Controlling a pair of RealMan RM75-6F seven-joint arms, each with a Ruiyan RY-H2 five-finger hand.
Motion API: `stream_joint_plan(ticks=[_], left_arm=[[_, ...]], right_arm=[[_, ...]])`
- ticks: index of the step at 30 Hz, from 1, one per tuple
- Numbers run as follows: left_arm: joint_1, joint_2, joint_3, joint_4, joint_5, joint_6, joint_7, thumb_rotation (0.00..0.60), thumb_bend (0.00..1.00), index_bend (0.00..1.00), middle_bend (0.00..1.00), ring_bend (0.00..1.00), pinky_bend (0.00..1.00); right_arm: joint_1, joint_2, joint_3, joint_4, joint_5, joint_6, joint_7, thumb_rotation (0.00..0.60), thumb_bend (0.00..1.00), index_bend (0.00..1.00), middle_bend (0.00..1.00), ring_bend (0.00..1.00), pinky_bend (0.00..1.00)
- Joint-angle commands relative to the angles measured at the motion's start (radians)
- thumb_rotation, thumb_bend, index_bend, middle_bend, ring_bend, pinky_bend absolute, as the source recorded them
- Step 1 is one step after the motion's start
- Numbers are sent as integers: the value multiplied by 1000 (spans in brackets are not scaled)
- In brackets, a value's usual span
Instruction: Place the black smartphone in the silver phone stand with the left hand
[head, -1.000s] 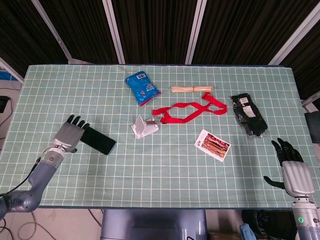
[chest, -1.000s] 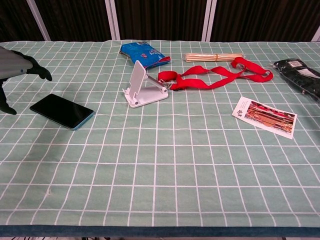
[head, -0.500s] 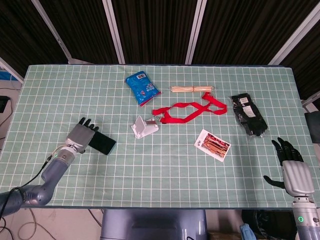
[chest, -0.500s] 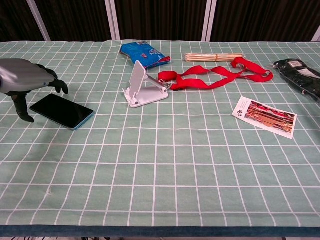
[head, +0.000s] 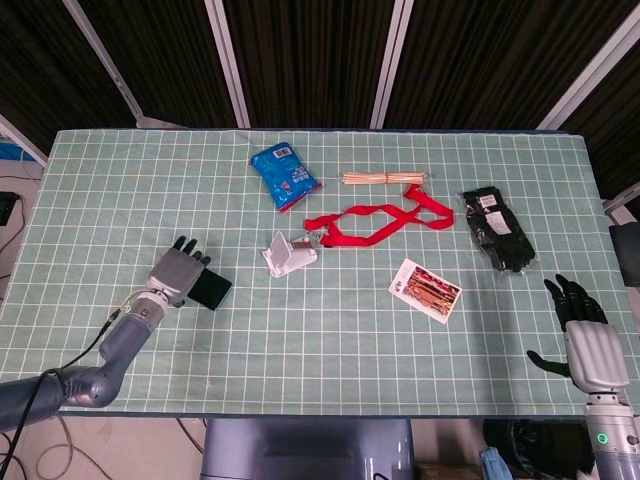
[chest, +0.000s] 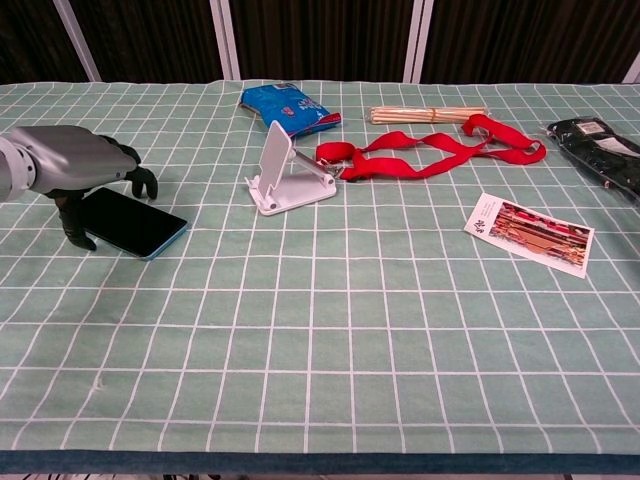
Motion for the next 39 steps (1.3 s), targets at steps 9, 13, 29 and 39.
stream_joint_plan(ticks=[9,13,29,39], left_arm=[[-12,-8,22,5,-3,10,-21,600,107,237,245,49,83],[-18,-13,29,7,-2,12,-27,600,119,251,258,49,83],[-24,-31,56,34,0,18,-50,600,174,362,392,80,93],[-7,-41,59,51,60,44,-103,600,425,621,670,207,115]], right_arm=[[-1,1,-1,-2,0,1,3,600,166,0,0,0,154],[-1,1,-1,-4,1,1,5,600,176,0,0,0,154],[-1,3,-1,-6,3,-1,14,600,181,0,0,0,154],[-1,5,-1,-10,5,-1,22,600,182,0,0,0,154]])
